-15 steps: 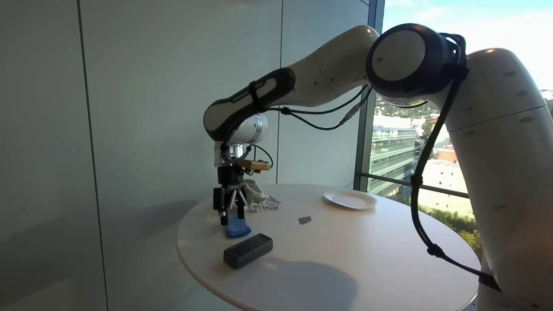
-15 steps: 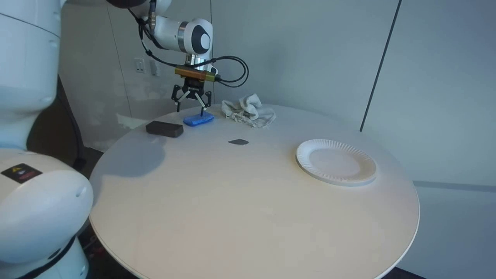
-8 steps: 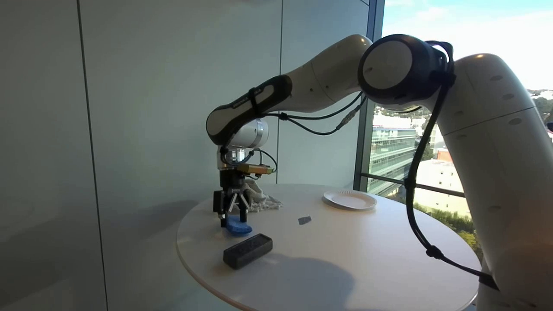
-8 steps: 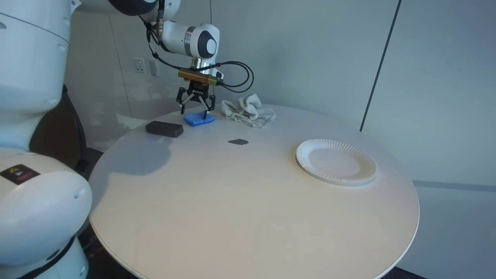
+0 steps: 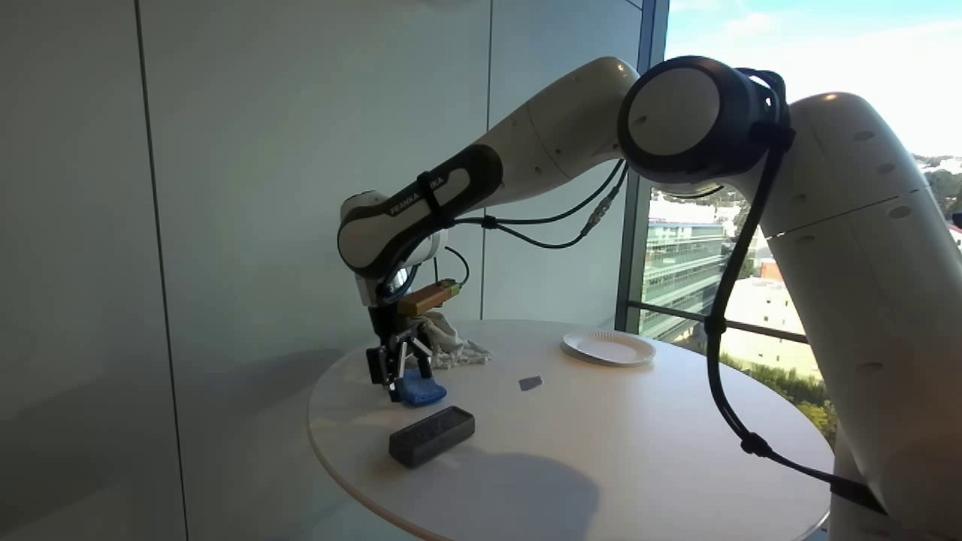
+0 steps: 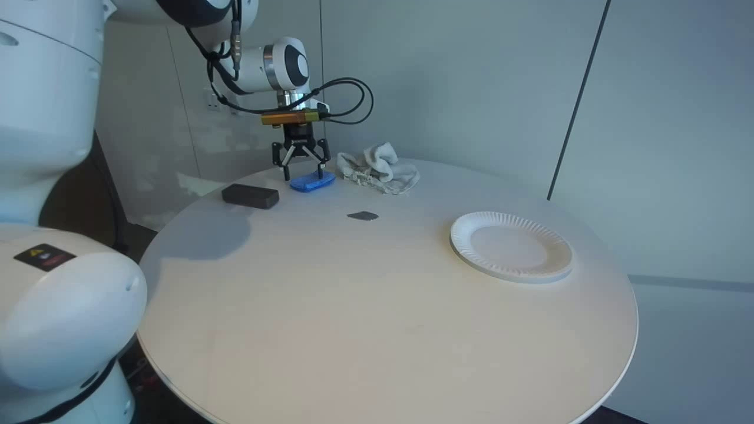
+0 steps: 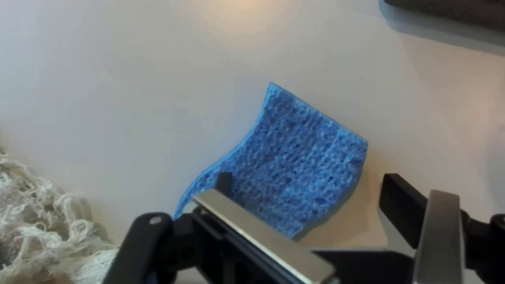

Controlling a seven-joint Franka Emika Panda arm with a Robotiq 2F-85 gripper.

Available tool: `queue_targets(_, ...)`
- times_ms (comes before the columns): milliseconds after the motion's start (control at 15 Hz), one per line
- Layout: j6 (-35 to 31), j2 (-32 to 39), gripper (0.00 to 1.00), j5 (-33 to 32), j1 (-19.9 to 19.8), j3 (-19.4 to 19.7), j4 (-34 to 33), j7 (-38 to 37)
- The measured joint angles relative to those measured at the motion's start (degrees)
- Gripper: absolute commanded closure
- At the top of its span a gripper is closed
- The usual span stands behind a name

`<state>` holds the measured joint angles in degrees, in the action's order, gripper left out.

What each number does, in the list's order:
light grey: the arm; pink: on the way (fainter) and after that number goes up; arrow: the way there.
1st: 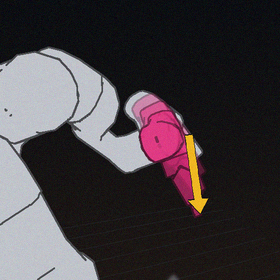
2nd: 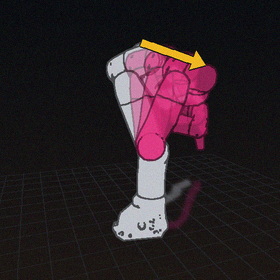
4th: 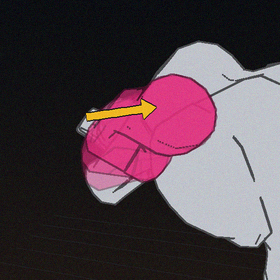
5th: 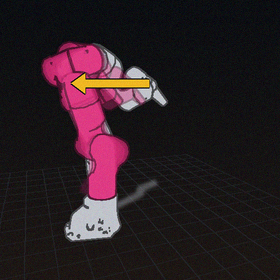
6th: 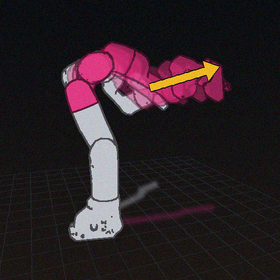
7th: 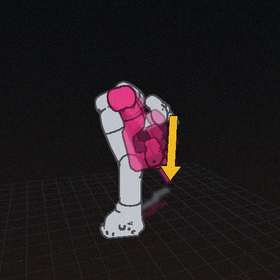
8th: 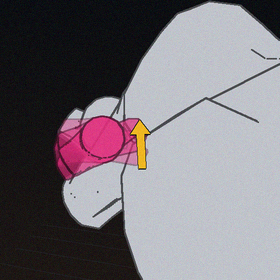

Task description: Use the white towel to wipe the table, then put the blue sponge on the white plate

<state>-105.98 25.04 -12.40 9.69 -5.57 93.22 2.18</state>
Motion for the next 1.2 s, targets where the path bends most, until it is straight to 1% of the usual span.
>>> queue_targets(67,0.0,0.01,0.1,0.02,0.03,-0.01,0.0,-0.18)
queue_targets(133,0.0,0.01,0.09,0.02,-0.06,0.02,-0.07,-0.21)
queue_targets(200,0.0,0.0,0.16,0.05,-0.2,0.07,-0.24,-0.23)
queue_targets(267,0.0,0.01,0.41,0.07,-0.35,0.12,-0.37,-0.3)
queue_targets(400,0.0,0.02,0.42,0.2,-0.57,0.24,-0.43,-0.4)
queue_targets(467,0.0,0.03,0.48,0.31,-0.69,0.26,-0.43,-0.4)
queue_targets(533,-0.01,0.03,0.57,0.32,-0.78,0.28,-0.47,-0.44)
queue_targets(867,-0.01,0.01,0.91,0.88,-1.28,0.29,-1.52,-0.47)
queue_targets(1000,-0.03,0.01,0.91,1.46,-1.55,0.3,-1.8,-0.47)
queue_targets(1067,-0.03,0.01,0.95,2.03,-1.75,0.3,-1.9,-0.46)
queue_targets(1200,-0.06,0.01,0.99,2.87,-2.12,0.31,-2.05,-0.46)
